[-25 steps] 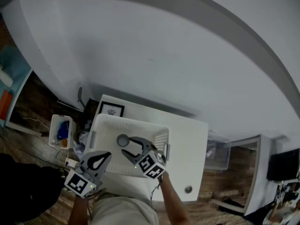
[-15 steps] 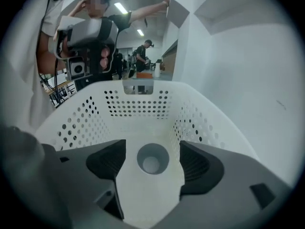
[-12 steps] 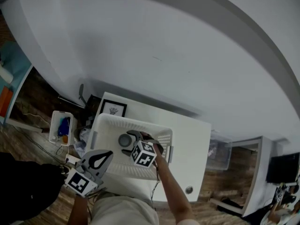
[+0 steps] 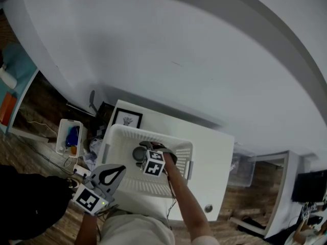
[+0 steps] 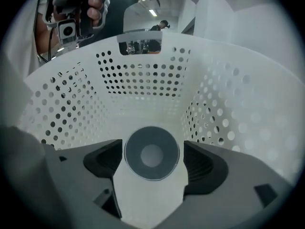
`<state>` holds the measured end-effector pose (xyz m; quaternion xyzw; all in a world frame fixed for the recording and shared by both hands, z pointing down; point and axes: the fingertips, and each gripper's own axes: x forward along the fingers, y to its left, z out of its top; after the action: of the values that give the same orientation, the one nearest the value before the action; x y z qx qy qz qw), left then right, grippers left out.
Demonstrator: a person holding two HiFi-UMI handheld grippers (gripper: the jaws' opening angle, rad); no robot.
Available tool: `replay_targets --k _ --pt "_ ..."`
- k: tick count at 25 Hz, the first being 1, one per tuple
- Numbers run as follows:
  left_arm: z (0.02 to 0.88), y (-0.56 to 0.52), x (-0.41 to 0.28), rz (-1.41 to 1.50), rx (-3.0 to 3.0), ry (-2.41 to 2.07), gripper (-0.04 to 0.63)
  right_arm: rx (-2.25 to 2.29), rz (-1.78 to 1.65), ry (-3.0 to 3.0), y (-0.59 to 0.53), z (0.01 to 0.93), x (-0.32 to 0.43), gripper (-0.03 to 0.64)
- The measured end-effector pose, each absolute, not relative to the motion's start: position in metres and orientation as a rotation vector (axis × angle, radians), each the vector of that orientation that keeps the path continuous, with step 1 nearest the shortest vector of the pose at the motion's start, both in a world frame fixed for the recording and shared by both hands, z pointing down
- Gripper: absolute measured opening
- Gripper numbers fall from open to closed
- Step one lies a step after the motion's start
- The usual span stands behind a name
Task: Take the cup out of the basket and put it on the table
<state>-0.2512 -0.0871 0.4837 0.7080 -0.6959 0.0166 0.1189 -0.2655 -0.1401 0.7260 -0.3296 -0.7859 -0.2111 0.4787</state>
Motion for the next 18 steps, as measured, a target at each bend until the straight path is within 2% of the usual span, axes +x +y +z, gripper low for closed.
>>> replay_targets --k 18 --pt "0.485 -0.086 -0.251 0.076 2.082 -2.023 0.000 -0.773 -0.523 -1.923 -0.139 0.718 -0.266 0.371"
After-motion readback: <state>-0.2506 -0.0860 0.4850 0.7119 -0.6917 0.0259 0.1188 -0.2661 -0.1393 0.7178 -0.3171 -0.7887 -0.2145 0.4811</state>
